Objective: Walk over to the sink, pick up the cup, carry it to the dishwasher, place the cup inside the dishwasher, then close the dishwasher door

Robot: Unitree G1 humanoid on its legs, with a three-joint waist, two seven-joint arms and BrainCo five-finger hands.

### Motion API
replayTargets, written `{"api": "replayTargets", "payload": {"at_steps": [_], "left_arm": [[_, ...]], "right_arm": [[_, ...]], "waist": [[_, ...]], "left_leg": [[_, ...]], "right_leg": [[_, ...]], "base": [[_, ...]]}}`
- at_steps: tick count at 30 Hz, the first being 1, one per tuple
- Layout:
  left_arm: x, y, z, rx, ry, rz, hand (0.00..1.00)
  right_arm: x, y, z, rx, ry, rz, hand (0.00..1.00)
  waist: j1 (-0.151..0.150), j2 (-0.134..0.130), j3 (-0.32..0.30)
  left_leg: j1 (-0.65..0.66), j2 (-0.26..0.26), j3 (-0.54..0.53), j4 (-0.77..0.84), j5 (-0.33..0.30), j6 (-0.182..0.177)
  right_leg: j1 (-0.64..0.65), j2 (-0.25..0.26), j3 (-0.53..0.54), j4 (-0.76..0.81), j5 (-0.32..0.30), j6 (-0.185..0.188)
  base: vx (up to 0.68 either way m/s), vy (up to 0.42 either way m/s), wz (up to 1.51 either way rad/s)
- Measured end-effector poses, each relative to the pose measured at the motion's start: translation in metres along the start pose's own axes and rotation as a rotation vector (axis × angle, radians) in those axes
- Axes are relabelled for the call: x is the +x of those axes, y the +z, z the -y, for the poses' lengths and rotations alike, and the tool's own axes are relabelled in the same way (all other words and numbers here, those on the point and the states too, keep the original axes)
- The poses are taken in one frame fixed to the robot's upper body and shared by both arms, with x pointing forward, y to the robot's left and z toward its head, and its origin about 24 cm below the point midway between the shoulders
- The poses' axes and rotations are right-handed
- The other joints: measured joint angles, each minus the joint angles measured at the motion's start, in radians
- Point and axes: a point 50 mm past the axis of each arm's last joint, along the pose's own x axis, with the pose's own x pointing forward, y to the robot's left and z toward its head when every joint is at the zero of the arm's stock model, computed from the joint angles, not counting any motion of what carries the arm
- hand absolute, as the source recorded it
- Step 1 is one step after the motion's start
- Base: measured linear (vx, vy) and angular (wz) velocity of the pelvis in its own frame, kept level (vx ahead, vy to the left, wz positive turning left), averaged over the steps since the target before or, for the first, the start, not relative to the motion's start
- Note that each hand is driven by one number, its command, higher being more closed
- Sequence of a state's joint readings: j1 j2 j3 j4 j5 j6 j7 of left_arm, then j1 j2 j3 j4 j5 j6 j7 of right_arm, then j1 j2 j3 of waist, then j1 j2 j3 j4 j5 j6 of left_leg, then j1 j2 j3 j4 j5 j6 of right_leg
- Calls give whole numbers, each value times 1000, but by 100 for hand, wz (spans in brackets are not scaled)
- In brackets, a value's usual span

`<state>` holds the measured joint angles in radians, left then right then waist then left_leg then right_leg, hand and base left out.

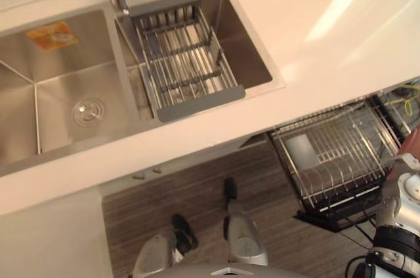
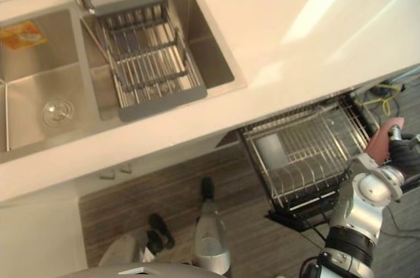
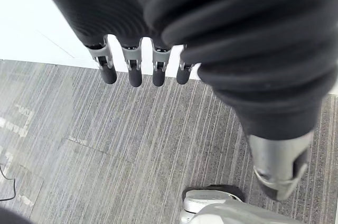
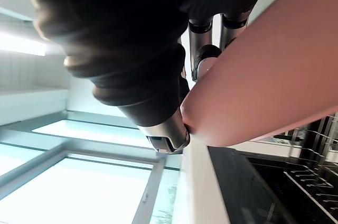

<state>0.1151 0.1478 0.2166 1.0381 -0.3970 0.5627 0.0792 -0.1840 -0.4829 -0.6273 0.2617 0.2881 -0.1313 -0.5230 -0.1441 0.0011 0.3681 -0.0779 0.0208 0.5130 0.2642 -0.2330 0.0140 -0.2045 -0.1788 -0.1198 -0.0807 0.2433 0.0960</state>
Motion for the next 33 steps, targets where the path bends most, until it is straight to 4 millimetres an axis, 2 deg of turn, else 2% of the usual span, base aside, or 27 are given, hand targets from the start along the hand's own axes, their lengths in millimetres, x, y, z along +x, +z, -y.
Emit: {"api": "replayTargets", "payload": {"at_steps": [3,8,19,21,27,29,33], "left_arm": [[-2,6,9,4,-37,13,0],[-4,12,21,11,-69,3,0],[-7,19,39,107,-93,4,0],[-7,19,41,115,-95,4,0],[-8,17,49,144,-117,-17,0],[-7,15,50,128,-125,-35,0],[-7,14,51,140,-134,-42,0]], "right_arm": [[5,5,-10,30,-6,7,100],[17,12,-27,-5,35,22,100],[54,29,-26,-105,-18,29,100],[57,29,-25,-128,-22,21,100],[70,31,-22,-300,-4,-10,100],[75,36,-25,-364,26,3,100],[80,31,-19,-462,58,-51,100]], "waist": [[-1,29,46],[4,71,82],[10,144,118],[13,150,120],[13,189,128],[13,198,128],[28,200,126]], "left_leg": [[-20,-8,-22,10,-2,8],[-75,-25,-37,4,10,26],[-148,-69,-47,-42,43,48],[-153,-71,-47,-42,43,48],[-174,-80,-47,-44,46,51],[-194,-92,-44,-56,56,54],[-209,-98,-45,-62,64,57]], "right_leg": [[-15,-6,2,0,9,6],[-69,-19,2,0,20,10],[-156,-50,16,0,47,27],[-165,-50,25,0,50,28],[-195,-54,45,0,56,31],[-225,-62,53,0,61,31],[-246,-65,55,0,66,26]], "base": [[-37,5,0],[-26,11,5],[4,8,4],[35,-14,-9],[23,-16,-5],[19,-13,-3],[5,-9,0]]}}
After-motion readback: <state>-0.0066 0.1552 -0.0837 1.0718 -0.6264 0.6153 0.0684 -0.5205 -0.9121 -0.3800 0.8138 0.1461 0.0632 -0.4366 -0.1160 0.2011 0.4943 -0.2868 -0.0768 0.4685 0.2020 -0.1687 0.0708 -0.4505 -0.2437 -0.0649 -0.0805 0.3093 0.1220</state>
